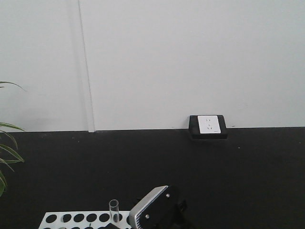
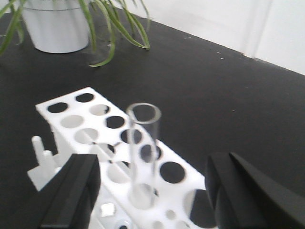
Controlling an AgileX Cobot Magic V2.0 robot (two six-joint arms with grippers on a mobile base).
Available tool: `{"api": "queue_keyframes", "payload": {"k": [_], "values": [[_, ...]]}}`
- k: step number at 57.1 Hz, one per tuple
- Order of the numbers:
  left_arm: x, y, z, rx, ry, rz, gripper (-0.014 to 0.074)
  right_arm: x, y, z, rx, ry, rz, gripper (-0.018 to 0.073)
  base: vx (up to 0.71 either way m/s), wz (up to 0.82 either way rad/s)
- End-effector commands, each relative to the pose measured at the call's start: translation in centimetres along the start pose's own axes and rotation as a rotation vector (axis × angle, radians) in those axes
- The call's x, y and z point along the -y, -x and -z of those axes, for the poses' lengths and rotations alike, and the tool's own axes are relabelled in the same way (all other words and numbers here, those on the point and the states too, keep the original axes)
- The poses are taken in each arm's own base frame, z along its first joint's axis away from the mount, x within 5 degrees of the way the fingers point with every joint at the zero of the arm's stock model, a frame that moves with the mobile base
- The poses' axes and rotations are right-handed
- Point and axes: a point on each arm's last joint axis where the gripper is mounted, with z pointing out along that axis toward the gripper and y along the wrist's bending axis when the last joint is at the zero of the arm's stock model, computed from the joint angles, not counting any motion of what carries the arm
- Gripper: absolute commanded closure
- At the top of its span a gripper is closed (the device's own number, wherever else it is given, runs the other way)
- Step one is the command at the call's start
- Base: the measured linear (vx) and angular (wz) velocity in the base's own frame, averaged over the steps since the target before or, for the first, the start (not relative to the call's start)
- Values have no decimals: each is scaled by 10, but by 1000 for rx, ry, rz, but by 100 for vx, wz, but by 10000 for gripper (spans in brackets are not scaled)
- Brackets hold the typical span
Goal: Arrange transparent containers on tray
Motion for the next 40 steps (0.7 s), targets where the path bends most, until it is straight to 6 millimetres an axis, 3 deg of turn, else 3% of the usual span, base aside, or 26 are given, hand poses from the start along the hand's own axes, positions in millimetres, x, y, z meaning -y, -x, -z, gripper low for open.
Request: {"api": "queue_keyframes", "payload": {"k": [1,17,29,40], "values": [[3,19,1,113,-25,16,465,-1,27,-3,156,15,13,25,0,0],[3,19,1,114,-26,16,465,4,29,-38,178,-1,-12,25,0,0],[3,19,1,116,-26,16,465,5,25,-43,156,-2,-16,41,0,0],[3,19,1,116,-26,16,465,5,25,-43,157,-2,-16,184,0,0]]}}
